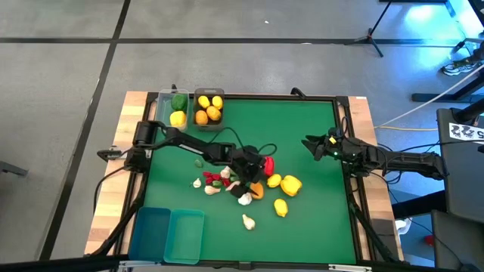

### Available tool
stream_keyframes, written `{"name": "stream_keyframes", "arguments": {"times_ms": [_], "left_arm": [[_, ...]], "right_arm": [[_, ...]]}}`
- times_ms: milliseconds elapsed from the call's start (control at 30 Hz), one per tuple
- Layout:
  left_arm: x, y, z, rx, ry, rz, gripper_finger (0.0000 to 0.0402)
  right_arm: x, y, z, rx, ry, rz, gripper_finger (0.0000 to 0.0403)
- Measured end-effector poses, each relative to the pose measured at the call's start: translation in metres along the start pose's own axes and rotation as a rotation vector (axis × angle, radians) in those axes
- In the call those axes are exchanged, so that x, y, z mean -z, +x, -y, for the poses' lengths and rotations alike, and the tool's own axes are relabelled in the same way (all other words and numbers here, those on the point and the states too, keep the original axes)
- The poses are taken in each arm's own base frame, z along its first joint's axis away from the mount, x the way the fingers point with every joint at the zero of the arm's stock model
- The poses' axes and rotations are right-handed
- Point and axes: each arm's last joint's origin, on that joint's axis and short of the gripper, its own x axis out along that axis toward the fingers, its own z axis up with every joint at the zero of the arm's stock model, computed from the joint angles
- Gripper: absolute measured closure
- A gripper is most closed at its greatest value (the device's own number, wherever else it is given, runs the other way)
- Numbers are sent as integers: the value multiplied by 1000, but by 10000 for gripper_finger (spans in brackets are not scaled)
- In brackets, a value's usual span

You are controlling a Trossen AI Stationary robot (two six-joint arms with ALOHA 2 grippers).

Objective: Sort produce into baskets
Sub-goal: Put the lemon into the black bin

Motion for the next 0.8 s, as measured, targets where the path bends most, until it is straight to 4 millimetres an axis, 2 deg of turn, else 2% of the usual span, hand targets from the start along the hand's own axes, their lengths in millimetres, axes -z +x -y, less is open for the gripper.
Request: {"name": "stream_keyframes", "arguments": {"times_ms": [367,667,800], "left_arm": [[12,10,14,76,12,-100,96],[20,18,14,81,-33,-116,97],[20,17,12,70,-61,-119,114]], "right_arm": [[0,0,0,0,-4,-1,142],[0,0,0,1,-5,-2,142],[0,0,0,1,-5,-2,142]]}}
